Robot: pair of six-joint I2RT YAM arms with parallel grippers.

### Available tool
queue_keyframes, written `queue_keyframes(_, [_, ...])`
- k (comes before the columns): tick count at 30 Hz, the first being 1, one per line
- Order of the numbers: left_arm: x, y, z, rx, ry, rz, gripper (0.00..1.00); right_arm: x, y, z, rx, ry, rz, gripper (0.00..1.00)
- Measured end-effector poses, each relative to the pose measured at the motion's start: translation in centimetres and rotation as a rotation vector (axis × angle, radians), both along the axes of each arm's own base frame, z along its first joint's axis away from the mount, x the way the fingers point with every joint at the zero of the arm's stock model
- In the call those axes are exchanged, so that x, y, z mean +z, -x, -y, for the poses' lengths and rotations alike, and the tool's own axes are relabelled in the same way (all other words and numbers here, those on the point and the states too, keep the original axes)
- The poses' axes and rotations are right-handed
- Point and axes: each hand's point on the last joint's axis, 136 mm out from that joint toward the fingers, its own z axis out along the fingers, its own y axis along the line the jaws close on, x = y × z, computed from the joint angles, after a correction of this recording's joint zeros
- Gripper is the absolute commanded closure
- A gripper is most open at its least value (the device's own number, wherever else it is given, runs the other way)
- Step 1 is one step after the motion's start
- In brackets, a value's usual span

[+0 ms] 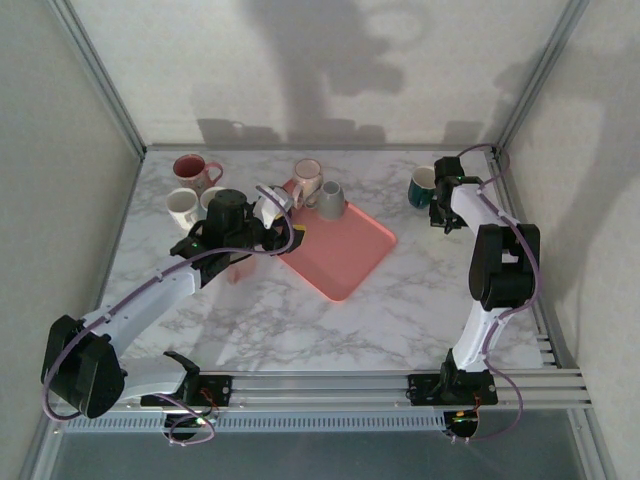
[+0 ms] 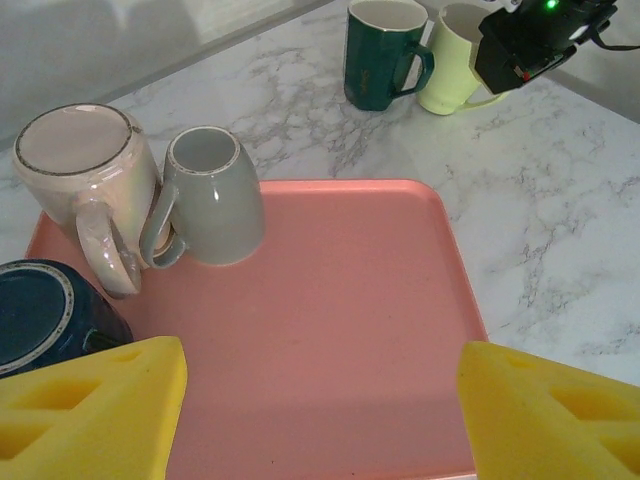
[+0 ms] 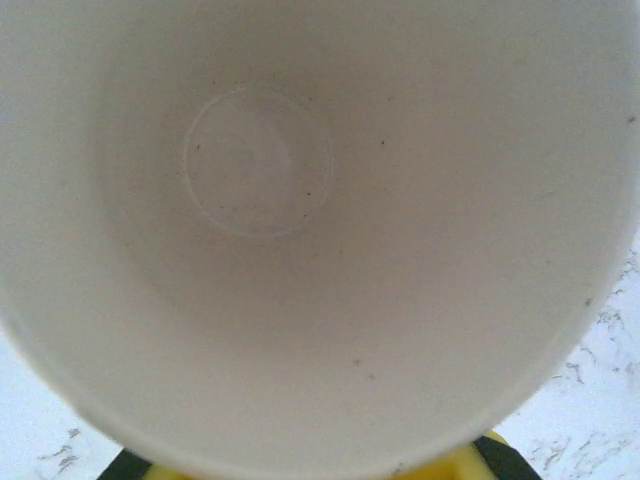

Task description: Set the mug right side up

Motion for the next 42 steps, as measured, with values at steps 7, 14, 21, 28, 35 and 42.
queue_keyframes(7, [-0.1, 0.0, 0.0, 0.0, -0.001, -0.002, 0.29, 0.3, -0.6, 0.1, 0.001, 0.008, 0.026, 0.67])
queue_keyframes(14, [-0.5, 0.0, -0.1, 0.002, -0.005, -0.009, 0.29, 1.3, -0.5, 0.2, -0.002, 0.009, 0.052, 0.56])
queue_keyframes(21, [-1.1, -0.5, -0.5, 0.047, -0.01, -0.031, 0.29, 7.3, 2.1, -0.3, 0.01, -0.035, 0.198, 0.5])
queue_keyframes(28, [-2.3, -0.9, -0.5, 0.064, -0.027, -0.059, 0.29, 10.2, 5.0, -3.0, 0.091, -0.194, 0.293, 0.49])
queue_keyframes(35, [-3.6, -1.3, -0.4, 0.075, -0.032, -0.102, 0.29, 9.3, 5.7, -10.2, 0.208, -0.491, 0.274, 0.44])
queue_keyframes(42, [-4.3, -1.6, -0.2, 0.087, -0.024, -0.135, 0.29, 7.5, 2.2, -20.8, 0.257, -0.752, 0.189, 0.36])
